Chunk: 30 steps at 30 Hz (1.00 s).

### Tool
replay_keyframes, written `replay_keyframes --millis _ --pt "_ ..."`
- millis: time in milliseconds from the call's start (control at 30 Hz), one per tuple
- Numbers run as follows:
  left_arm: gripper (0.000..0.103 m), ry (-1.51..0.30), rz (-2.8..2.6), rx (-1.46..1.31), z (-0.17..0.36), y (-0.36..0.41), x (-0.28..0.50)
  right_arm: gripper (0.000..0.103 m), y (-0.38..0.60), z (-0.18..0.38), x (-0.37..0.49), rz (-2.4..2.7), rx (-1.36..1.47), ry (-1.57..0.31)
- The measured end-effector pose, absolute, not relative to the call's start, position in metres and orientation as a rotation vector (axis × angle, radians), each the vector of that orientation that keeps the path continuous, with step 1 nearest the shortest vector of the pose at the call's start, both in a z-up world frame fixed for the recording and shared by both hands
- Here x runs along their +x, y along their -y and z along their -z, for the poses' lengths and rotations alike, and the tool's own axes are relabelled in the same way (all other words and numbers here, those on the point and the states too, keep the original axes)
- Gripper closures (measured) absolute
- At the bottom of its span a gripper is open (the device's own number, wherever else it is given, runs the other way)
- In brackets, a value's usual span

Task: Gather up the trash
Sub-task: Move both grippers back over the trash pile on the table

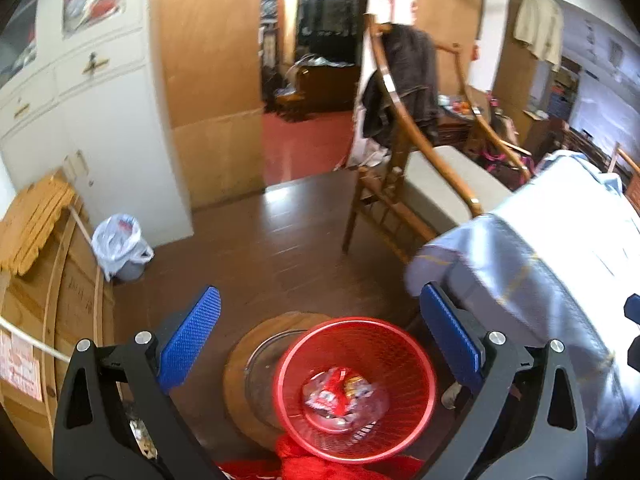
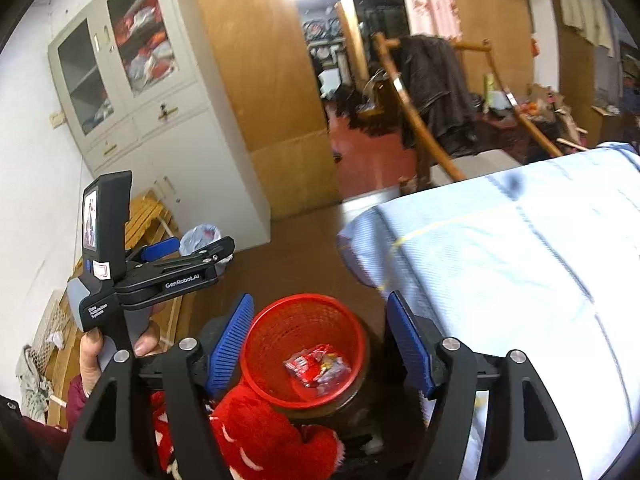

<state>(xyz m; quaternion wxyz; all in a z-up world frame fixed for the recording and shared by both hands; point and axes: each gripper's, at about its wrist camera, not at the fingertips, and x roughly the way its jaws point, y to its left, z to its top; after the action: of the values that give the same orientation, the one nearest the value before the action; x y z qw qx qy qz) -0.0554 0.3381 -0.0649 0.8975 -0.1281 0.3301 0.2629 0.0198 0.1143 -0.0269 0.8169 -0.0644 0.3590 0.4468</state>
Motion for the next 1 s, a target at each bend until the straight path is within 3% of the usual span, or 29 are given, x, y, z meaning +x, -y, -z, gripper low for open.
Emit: replay_keyframes --millis 467,1000 --pt "0.007 -0.711 -0.189 -0.149 0.037 -0.204 -0.014 0.026 0.061 0.002 0.014 -0.678 0.034 -0.617" --pt "0.007 -0.787 0.232 0.010 0.033 -0.029 0.067 0.019 0.285 0.023 0.016 -0.188 0.218 -0.541"
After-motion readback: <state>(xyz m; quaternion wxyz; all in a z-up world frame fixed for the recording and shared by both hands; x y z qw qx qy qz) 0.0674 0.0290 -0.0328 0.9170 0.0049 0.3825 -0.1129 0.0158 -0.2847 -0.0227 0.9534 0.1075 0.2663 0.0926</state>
